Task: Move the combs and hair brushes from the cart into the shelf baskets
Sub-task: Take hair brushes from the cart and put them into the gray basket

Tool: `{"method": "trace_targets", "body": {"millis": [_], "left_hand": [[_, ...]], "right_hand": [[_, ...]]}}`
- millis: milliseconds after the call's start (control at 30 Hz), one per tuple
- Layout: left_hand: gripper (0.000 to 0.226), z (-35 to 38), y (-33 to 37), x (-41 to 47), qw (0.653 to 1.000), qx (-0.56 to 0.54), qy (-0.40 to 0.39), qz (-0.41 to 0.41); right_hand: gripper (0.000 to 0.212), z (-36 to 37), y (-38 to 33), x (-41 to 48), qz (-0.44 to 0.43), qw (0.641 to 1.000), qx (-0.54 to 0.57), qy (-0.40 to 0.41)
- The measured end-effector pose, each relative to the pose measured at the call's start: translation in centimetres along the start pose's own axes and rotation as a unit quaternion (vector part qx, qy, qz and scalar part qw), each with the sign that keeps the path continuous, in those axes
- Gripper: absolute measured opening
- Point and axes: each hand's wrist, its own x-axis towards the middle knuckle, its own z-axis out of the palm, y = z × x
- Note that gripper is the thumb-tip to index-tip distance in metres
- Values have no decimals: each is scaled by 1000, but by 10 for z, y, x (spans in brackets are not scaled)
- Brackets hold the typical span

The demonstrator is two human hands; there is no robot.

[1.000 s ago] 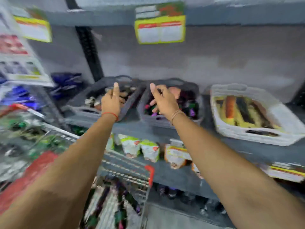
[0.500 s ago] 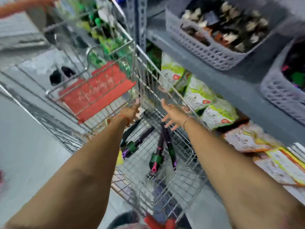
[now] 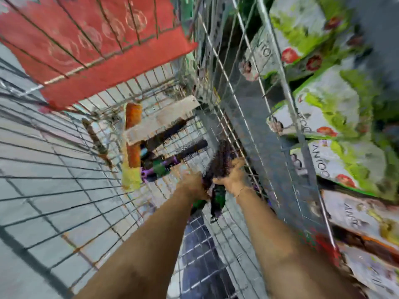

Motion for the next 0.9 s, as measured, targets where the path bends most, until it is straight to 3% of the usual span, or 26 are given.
{"method": "trace_targets", "body": {"millis": [67,133,167,267,367,500,633,733,833,900], "left_hand": [[59,17,0,3,1000,-2,15,-8],[57,17,-4,-1,999,-32,23,-28],[55,14,-10,-2,996,-69,20,-51],[52,-5,-33,-4,955,-264,-33,-131],[55,-23,-48,-8,937,-325,-53,-117],[51,-17,-51,-12,924,-366,-55,-100],[44,-2,-56,-18,898,-412,-125,-95],[44,0,-62,-22,903,-381,-179,-80],[36,-4,-67,-23,886,-415,-193,-78],[39,-10,-66,-24,869,-450,-191,-76]], "right_hand": [[73,0,1,0,1,1000,29,-8],[49,0,-1,-4,-18,999,46,-12],[40,-1,1,-8,-24,998,59,-16],[41,-3,9,-20,-45,996,80,18],[27,-2,12,-25,-43,995,75,53],[57,3,12,-32,-31,997,-43,48],[86,12,20,-38,-14,986,-166,18],[83,23,20,-39,-14,989,-137,49],[78,32,25,-37,-7,997,-51,55],[60,31,30,-37,2,999,-5,41]]}}
